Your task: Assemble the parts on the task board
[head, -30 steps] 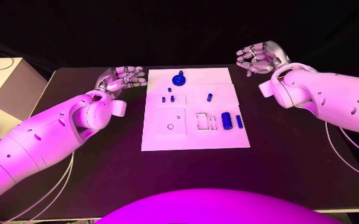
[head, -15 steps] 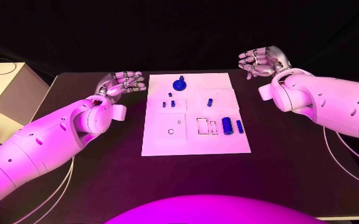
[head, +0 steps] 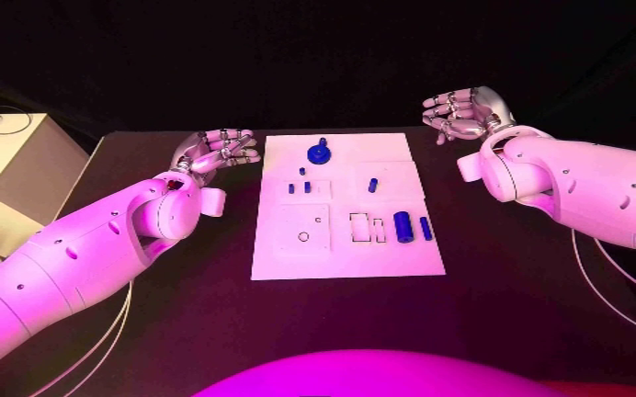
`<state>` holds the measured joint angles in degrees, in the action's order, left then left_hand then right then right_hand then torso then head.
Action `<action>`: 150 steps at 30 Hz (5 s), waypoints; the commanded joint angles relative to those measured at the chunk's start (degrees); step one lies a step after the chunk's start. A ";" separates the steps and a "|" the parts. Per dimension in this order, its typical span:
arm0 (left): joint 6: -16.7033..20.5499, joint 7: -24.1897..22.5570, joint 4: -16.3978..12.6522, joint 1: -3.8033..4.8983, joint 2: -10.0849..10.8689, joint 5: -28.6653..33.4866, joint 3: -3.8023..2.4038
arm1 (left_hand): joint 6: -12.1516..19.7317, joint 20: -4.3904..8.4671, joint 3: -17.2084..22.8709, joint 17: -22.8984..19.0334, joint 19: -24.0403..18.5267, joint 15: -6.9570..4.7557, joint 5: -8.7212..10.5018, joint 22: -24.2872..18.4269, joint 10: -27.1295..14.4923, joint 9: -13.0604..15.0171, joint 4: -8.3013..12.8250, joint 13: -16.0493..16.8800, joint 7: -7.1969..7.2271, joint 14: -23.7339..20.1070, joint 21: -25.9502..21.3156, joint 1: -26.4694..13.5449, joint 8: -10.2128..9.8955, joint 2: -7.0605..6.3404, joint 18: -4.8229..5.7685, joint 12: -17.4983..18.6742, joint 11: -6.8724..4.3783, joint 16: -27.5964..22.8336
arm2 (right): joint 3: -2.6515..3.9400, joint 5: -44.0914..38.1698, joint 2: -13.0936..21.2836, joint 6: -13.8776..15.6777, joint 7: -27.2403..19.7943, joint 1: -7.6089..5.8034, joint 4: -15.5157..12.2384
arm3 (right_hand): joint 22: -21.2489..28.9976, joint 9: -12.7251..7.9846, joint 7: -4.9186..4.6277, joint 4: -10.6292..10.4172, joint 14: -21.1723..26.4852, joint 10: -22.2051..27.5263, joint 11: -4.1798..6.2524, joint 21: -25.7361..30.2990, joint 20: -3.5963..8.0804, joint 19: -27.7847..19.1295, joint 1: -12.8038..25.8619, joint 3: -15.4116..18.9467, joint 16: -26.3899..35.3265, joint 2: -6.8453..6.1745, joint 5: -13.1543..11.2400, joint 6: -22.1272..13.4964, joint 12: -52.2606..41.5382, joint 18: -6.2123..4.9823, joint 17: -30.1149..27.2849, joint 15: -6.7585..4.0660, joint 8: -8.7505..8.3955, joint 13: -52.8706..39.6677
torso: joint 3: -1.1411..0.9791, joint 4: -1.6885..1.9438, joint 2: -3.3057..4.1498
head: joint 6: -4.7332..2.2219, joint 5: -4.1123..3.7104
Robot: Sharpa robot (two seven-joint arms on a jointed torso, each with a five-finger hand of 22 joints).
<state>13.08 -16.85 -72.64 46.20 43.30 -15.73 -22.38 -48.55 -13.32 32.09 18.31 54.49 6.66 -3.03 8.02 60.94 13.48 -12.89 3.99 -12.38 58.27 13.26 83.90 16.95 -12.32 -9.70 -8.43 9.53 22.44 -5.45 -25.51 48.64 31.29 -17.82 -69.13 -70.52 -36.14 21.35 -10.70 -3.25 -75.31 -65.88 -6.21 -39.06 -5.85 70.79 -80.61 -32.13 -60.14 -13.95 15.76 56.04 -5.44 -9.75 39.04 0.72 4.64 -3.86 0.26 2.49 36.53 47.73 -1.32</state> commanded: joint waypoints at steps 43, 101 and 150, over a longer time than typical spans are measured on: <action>0.20 -1.38 -0.28 0.08 -0.22 -0.68 -0.04 | -0.29 0.24 0.26 0.27 0.54 -0.29 -0.05 -0.10 0.62 0.09 0.27 0.04 -1.00 0.35 0.38 0.68 0.47 0.13 -0.79 -0.51 -0.02 0.67 | -0.05 -0.29 -0.50 -1.30 -1.02 0.26 0.48 | 0.13 -0.09 0.10 0.11 0.61 -0.66 0.03 0.43 0.10 -0.58 -0.57 -0.43 0.71 0.25 0.11 0.60 -0.26 -0.79 -0.68 -0.18 0.43 0.04 | 0.06 -0.02 -0.07 | -0.02 0.31; 0.12 -1.34 -0.63 0.09 -0.06 -0.81 -0.05 | -0.21 0.34 0.36 0.50 0.72 -0.34 -0.06 -0.11 0.65 0.09 0.43 0.01 -0.97 0.26 0.38 0.82 0.88 0.09 -0.77 -0.73 -0.06 1.00 | -0.10 -1.09 -0.60 -1.70 -0.86 0.47 0.52 | 0.22 -0.18 0.16 0.31 0.71 -0.82 0.09 0.62 0.18 -0.63 -0.64 -0.46 1.15 0.41 0.10 0.80 -0.30 -0.78 -1.11 -0.25 0.51 0.07 | 0.03 -0.01 -0.17 | -0.85 0.22; 0.23 -1.61 -2.12 0.08 0.47 -0.85 -0.62 | -0.05 0.39 0.43 0.68 0.81 -0.34 -0.05 -0.14 0.60 0.06 0.54 -0.03 -0.99 0.09 0.35 0.88 1.19 0.01 -0.74 -0.87 -0.06 1.24 | -0.13 -59.64 -2.35 -10.97 25.54 0.65 -3.12 | -19.54 -0.94 1.07 0.87 -10.05 -1.17 0.65 -19.37 0.45 10.31 3.02 -0.27 -17.35 -2.38 0.10 2.14 0.80 2.84 24.32 -0.52 1.62 0.17 | 0.17 0.28 0.16 | -1.36 -0.98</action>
<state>13.35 -17.51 -74.52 46.22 43.77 -16.43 -22.93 -48.54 -12.91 32.42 18.91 54.89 6.46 -3.03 7.93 61.34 13.50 -12.56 3.97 -12.38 58.46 13.25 84.34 17.98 -12.32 -9.71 -9.04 9.53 23.44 -5.59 -75.57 46.54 24.11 2.57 -68.44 -73.68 -55.65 20.48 -9.51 -2.36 -83.80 -67.30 -5.63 -58.24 -5.34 80.75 -78.19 -32.63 -77.24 -16.37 16.16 58.04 -4.80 -7.95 63.33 -0.05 5.98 -3.73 0.38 2.65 36.56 46.39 -2.17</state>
